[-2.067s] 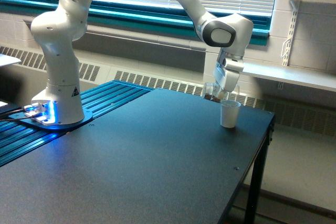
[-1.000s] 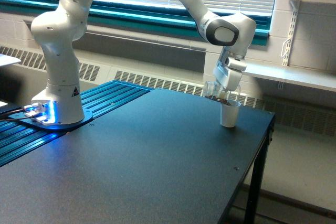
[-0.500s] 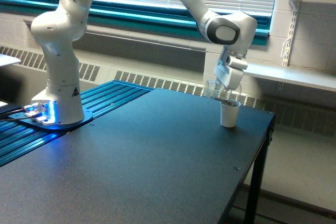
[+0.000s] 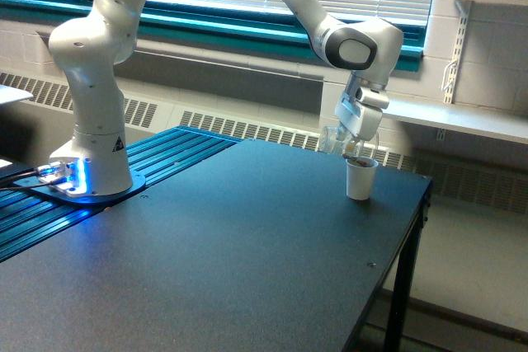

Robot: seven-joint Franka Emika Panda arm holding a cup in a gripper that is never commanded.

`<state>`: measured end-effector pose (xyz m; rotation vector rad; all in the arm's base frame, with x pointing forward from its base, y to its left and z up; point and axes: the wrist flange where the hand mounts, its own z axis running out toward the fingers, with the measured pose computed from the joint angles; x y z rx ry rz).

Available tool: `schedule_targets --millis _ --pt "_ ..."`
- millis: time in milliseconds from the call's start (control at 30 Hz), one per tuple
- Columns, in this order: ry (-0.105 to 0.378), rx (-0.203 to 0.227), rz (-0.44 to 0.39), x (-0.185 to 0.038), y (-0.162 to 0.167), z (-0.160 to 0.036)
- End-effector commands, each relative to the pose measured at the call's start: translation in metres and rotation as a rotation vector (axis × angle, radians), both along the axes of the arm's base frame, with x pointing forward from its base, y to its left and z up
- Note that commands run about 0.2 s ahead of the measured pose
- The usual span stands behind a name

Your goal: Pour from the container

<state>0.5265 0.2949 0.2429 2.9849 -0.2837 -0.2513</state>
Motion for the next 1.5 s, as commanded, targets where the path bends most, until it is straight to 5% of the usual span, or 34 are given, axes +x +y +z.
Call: schedule_targets --millis 33,1500 --pt "-0.011 0.001 0.016 0.001 0.000 0.009" --pt "-0.061 0.035 -0.003 -0.017 0.001 0.030"
